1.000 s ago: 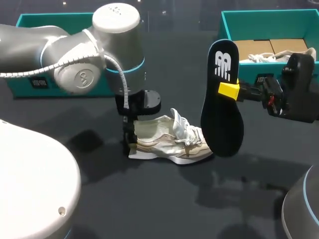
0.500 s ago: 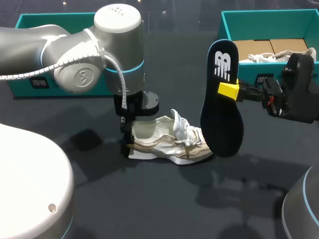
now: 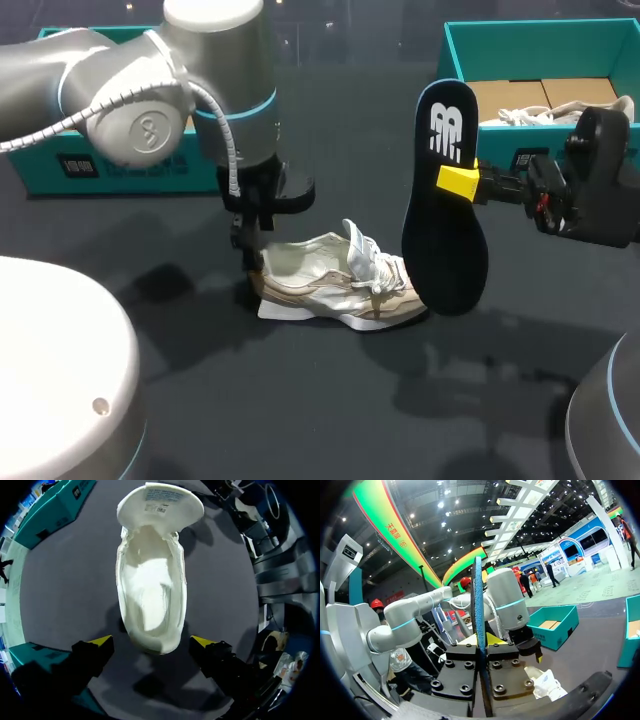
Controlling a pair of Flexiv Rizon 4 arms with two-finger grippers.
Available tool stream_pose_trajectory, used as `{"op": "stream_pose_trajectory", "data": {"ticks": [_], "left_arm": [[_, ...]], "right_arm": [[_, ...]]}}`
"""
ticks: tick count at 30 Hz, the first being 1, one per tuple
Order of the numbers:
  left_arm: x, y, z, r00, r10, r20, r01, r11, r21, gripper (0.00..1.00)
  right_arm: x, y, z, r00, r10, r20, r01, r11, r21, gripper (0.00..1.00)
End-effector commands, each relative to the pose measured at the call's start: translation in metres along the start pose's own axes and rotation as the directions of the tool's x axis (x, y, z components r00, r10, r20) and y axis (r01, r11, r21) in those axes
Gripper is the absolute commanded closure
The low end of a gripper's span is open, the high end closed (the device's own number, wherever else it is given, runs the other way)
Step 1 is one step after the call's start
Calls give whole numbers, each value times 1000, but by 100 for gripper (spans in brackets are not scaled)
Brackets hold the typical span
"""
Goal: Take the shoe out of the shoebox, open the shoe tongue, remove and reinsert the insole, then place the shoe into the shoebox
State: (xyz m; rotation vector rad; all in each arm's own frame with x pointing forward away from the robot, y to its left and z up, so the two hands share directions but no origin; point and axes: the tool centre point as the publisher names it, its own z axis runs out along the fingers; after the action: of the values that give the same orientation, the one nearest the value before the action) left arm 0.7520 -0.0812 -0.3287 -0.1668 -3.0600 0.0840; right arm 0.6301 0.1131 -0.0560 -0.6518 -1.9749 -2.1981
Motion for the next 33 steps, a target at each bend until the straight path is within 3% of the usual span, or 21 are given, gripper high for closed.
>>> {"op": "stream_pose_trajectory", "data": {"ticks": [1,7,15,21,33], "left_arm": [[-1,-8,-15,1000,9,10,-9,1000,-14,0],[-16,-29,-22,999,23,23,-23,1000,-18,0],[-38,-57,-2,1000,-16,25,15,1000,6,0],[-39,-72,15,997,-25,68,24,1000,11,0],[-42,-83,39,996,-33,85,30,999,37,0]], "right_arm": [[11,-2,-7,998,0,58,0,1000,-3,100],[11,-2,-7,998,0,58,0,1000,-3,100],[11,-2,-7,998,0,58,0,1000,-3,100],[11,-2,-7,998,0,58,0,1000,-3,100],[11,-2,-7,998,0,58,0,1000,-3,100]]}}
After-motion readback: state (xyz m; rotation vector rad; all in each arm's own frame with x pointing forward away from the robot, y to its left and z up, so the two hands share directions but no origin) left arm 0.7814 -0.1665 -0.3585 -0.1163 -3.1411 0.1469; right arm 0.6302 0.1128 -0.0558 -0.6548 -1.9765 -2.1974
